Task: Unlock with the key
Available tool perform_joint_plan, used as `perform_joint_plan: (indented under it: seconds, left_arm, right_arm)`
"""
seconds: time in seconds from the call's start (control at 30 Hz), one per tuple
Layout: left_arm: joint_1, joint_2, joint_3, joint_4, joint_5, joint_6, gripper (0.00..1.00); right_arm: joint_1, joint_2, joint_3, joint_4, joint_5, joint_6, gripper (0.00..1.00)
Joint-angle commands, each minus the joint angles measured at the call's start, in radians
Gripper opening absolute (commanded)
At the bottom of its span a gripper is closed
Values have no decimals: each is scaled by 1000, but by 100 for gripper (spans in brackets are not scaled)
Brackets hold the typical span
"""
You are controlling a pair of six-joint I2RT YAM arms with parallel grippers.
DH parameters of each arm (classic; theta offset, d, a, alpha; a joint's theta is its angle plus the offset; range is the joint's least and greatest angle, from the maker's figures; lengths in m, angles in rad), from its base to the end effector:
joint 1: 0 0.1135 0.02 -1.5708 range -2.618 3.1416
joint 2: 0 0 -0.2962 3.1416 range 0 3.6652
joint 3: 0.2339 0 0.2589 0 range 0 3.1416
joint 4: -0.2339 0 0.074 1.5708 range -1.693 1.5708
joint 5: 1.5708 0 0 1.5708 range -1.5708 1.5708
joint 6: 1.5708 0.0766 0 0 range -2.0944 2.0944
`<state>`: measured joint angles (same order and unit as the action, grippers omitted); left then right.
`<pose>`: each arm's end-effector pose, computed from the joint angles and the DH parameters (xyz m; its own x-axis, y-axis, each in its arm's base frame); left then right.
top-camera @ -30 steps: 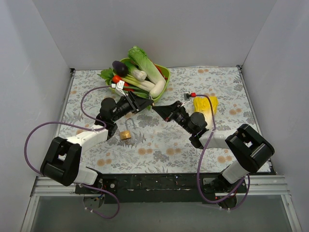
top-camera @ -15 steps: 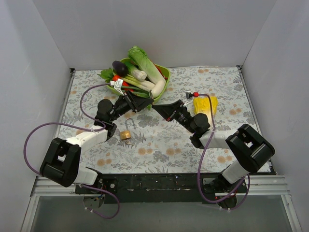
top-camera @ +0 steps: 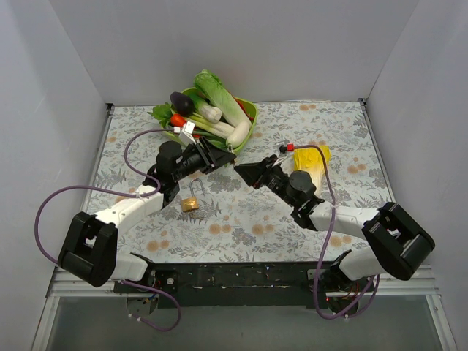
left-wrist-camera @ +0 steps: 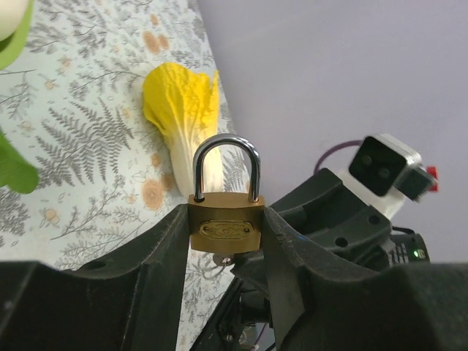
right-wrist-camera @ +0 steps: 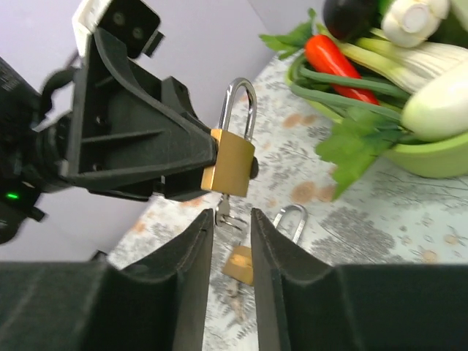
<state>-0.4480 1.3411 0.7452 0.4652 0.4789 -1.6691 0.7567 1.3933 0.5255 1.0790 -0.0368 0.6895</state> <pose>0.2871 -0.1771 0.2917 -0.7809 -0.6046 0.1571 -0.1950 -0.0029 -0.9808 0.2333 0.2241 0.2833 -0.3355 0.5576 -0.7593 -0.6465 0.4500 0.6161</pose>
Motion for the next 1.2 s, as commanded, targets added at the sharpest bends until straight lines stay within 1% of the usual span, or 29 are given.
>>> perform_joint_plan:
  seconds: [0.0, 0.03, 0.17, 0.23, 0.3, 0.43, 0.6, 0.8, 1.1, 1.17]
  left_arm:
    - [5, -26, 54, -135, -85, 14, 0]
    - [6, -26, 57, -145, -89, 14, 0]
    - [8, -26, 63, -165, -94, 12, 0]
    - [8, -25, 66, -168, -92, 11, 0]
    - [6, -25, 69, -169, -88, 12, 0]
    - [8, -20, 71, -171, -80, 8, 0]
    - [6, -20, 74, -171, -76, 12, 0]
    - [6, -23, 72, -166, -72, 12, 0]
    - [6, -33, 72, -160, -66, 9, 0]
    - [8, -33, 72, -160, -66, 9, 0]
  right_arm:
    - [58, -43, 14, -140, 159, -166, 55]
    - [87, -48, 21, -166, 197, -218, 62]
    - [151, -63, 47, -203, 293, -315, 64]
    - [173, -63, 54, -200, 336, -334, 64]
    - [176, -57, 59, -183, 345, -343, 64]
    - [174, -37, 88, -162, 344, -366, 60]
    - [174, -8, 129, -149, 351, -396, 58]
    - [174, 45, 191, -151, 345, -406, 54]
    - [173, 99, 218, -108, 353, -409, 44]
    - [173, 108, 220, -87, 354, -404, 40]
